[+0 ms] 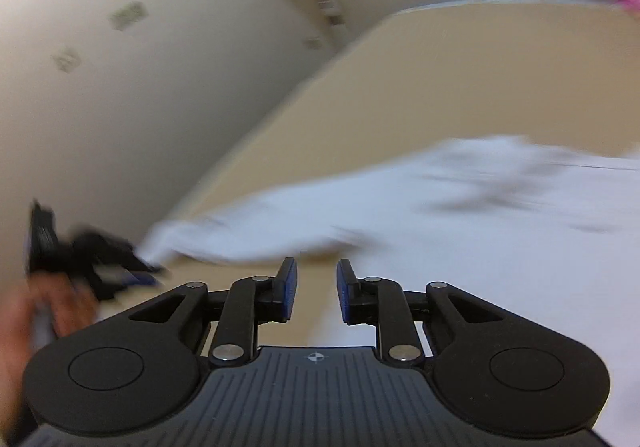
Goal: Fold small clothes
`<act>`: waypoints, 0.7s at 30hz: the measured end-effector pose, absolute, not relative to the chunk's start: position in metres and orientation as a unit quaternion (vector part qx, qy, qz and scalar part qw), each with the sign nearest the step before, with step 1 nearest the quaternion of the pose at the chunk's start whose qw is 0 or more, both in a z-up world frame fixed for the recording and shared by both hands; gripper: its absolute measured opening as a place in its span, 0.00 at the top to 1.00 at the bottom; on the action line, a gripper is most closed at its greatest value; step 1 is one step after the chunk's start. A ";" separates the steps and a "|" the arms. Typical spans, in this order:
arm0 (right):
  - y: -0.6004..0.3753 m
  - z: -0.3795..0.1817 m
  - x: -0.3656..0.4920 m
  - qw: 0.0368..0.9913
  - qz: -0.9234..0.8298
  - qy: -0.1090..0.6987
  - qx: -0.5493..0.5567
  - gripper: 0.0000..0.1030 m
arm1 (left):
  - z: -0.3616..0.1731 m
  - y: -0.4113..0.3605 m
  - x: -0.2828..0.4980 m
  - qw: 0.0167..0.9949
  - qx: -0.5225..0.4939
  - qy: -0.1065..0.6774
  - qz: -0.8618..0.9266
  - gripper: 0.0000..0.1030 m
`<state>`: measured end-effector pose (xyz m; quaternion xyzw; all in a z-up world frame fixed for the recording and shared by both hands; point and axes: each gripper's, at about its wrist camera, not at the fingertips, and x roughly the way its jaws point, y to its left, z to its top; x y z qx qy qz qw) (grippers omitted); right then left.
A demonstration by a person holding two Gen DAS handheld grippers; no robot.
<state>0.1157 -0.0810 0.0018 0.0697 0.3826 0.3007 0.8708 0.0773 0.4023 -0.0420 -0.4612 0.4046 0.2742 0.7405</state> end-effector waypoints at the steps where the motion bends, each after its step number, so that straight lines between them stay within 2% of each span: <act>1: -0.117 0.001 0.103 0.879 0.271 0.387 0.065 0.74 | -0.050 0.409 0.080 0.730 -0.483 0.404 0.266 0.79; 5: -0.245 -0.018 0.055 0.893 0.126 0.417 0.108 0.67 | -0.063 0.430 0.092 0.715 -0.521 0.383 0.265 0.67; 8: -0.322 -0.044 0.017 0.885 -0.006 0.442 0.147 0.61 | -0.072 0.447 0.106 0.718 -0.510 0.376 0.288 0.65; 9: -0.338 -0.052 0.006 0.880 -0.037 0.445 0.161 0.61 | -0.076 0.453 0.108 0.725 -0.504 0.371 0.287 0.76; 10: -0.354 -0.061 -0.003 0.874 -0.059 0.450 0.173 0.61 | -0.078 0.458 0.113 0.743 -0.482 0.366 0.286 0.97; 14: -0.378 -0.082 -0.030 0.850 -0.093 0.483 0.189 0.60 | -0.068 0.474 0.108 0.783 -0.416 0.314 0.339 0.97; 15: -0.379 -0.085 -0.036 0.853 -0.090 0.484 0.175 0.60 | -0.064 0.473 0.107 0.788 -0.405 0.309 0.346 0.96; 16: -0.381 -0.088 -0.040 0.853 -0.090 0.488 0.160 0.60 | -0.061 0.469 0.109 0.796 -0.390 0.313 0.341 0.89; 17: -0.384 -0.092 -0.046 0.853 -0.087 0.493 0.151 0.60 | -0.058 0.464 0.112 0.797 -0.371 0.329 0.344 0.87; 18: -0.388 -0.094 -0.051 0.853 -0.082 0.494 0.149 0.59 | -0.055 0.457 0.114 0.793 -0.351 0.356 0.348 0.79; 21: -0.389 -0.093 -0.060 0.853 -0.067 0.497 0.144 0.59 | -0.036 0.427 0.100 0.796 -0.318 0.389 0.337 0.78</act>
